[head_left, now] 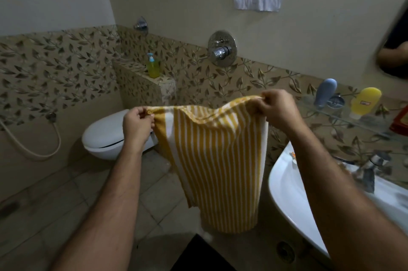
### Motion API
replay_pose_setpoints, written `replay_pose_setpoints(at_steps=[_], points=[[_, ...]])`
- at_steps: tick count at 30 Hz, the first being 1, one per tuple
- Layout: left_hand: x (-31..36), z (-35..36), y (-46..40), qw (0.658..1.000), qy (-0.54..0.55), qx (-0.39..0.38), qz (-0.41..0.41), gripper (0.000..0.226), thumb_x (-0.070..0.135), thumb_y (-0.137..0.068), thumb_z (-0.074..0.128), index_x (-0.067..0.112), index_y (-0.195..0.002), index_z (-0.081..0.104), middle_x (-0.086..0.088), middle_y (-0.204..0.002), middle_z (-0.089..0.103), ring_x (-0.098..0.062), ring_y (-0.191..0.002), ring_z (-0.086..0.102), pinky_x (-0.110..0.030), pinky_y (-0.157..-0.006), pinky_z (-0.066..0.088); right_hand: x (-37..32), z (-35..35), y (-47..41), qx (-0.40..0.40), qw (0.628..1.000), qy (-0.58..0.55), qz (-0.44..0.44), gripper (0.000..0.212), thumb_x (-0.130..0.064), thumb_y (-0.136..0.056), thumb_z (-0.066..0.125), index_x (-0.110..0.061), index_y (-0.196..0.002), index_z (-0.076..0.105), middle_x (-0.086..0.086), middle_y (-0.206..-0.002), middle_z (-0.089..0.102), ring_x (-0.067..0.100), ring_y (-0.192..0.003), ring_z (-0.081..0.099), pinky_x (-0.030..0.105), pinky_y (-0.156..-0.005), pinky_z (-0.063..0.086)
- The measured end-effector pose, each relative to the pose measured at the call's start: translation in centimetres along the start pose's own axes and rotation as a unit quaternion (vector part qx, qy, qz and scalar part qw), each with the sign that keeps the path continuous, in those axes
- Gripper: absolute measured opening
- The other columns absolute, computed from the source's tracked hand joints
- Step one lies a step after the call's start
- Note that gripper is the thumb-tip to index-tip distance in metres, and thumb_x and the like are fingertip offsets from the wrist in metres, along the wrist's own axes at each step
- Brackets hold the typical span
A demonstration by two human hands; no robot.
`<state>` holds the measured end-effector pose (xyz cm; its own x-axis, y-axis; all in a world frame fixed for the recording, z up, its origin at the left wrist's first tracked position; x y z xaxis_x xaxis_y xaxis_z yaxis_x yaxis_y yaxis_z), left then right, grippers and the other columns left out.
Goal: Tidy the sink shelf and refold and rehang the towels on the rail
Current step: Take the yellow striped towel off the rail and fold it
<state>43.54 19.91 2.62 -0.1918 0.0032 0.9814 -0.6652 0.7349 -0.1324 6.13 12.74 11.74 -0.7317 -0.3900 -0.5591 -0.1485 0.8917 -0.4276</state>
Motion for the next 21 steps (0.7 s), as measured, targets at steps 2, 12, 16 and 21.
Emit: replay_pose_setpoints(at_steps=[2, 12, 16, 21], points=[[-1.9, -0.4, 0.5, 0.999, -0.030, 0.001, -0.035, 0.023, 0.005, -0.091, 0.060, 0.009, -0.114, 0.064, -0.015, -0.103, 0.070, -0.015, -0.075, 0.061, -0.034, -0.077, 0.055, 0.9, -0.1, 0.4, -0.002, 0.998, 0.053, 0.015, 0.028, -0.032, -0.092, 0.062, -0.013, -0.073, 0.070, 0.000, -0.069, 0.071, 0.020, -0.070, 0.070, 0.034, -0.065, 0.055], [2.9, -1.7, -0.3, 0.995, 0.006, 0.094, 0.027, 0.018, 0.012, -0.091, 0.062, 0.024, -0.104, 0.063, -0.001, -0.102, 0.069, -0.018, -0.094, 0.068, -0.035, -0.083, 0.057, -1.0, -2.7, -0.2, -0.014, 0.998, -0.053, -0.021, 0.022, -0.028, -0.092, 0.065, -0.011, -0.079, 0.066, -0.005, -0.072, 0.074, 0.008, -0.066, 0.070, 0.037, -0.066, 0.058], [2.4, -1.4, 0.3, 0.996, 0.009, 0.086, 0.034, 0.019, 0.014, -0.090, 0.063, 0.027, -0.104, 0.063, 0.001, -0.104, 0.069, -0.014, -0.097, 0.066, -0.033, -0.086, 0.056, -0.3, -5.0, -0.1, 0.117, 0.993, -0.013, -0.010, 0.017, -0.028, -0.089, 0.068, -0.011, -0.090, 0.070, 0.001, -0.079, 0.072, 0.017, -0.072, 0.067, 0.035, -0.067, 0.055], [3.1, -2.1, 0.1, 0.997, 0.042, 0.066, 0.026, 0.022, 0.010, -0.093, 0.061, 0.017, -0.114, 0.063, -0.002, -0.106, 0.069, -0.012, -0.090, 0.065, -0.024, -0.077, 0.054, 1.0, -4.4, -0.3, 0.035, 0.996, -0.075, 0.020, 0.003, -0.017, -0.083, 0.074, -0.015, -0.085, 0.073, 0.004, -0.075, 0.073, 0.019, -0.066, 0.068, 0.038, -0.063, 0.058]])
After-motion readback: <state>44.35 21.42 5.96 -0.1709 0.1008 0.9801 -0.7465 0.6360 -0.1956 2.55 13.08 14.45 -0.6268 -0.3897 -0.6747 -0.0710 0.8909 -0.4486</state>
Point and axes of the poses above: each hand's wrist, its own y-axis away from the middle knuckle, its own z-axis out of the palm, x = y × z, the point moved 8 cm from there along -y, towards the middle knuckle
